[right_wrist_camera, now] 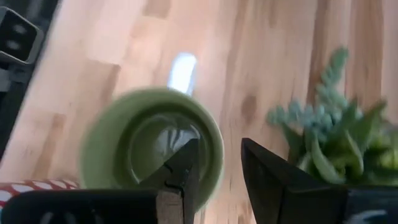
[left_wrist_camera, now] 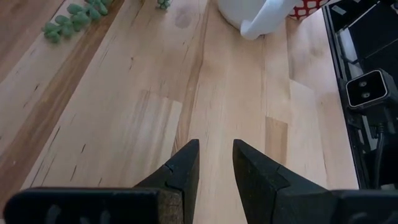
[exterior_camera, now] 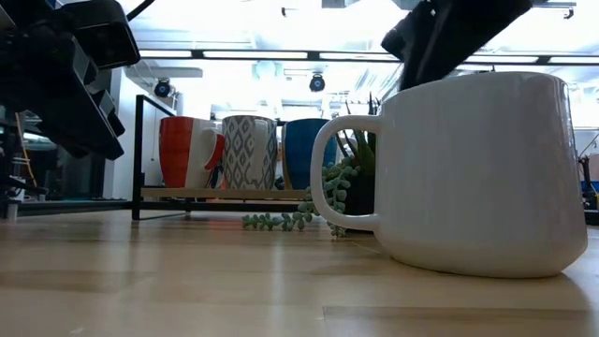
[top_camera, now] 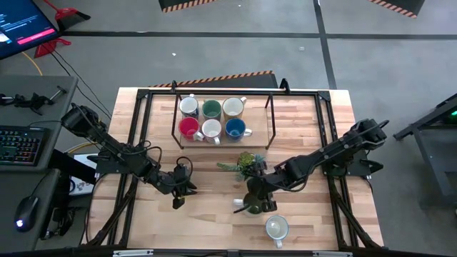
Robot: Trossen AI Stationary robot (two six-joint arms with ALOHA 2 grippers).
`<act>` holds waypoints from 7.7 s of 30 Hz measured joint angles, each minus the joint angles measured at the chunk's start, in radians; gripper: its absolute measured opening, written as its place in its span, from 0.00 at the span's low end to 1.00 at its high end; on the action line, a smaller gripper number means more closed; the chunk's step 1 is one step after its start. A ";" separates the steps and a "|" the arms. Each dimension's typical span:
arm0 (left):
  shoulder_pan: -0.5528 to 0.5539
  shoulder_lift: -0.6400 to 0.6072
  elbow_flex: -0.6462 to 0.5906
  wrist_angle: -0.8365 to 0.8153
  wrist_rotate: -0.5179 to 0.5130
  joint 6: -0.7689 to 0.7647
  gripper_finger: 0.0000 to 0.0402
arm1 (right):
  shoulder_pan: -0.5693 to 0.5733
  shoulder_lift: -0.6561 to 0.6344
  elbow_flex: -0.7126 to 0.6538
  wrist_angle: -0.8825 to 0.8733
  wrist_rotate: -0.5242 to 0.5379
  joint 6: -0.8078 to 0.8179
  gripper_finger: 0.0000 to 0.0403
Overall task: Place coffee mugs
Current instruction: Put the white mug on the shelf
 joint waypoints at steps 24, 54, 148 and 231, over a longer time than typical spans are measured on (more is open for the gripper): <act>0.000 0.000 0.000 0.010 0.001 0.000 0.22 | -0.003 0.084 0.000 0.089 -0.061 -0.222 0.25; 0.000 0.000 0.000 0.011 0.001 0.000 0.22 | -0.029 0.167 0.000 0.117 -0.067 -0.307 0.25; 0.000 0.000 0.001 -0.012 0.000 0.061 0.22 | -0.298 0.058 0.470 -0.476 0.905 0.037 0.00; 0.000 0.000 0.000 -0.050 0.032 0.160 0.22 | -0.827 0.288 0.671 -0.697 0.369 -0.089 0.00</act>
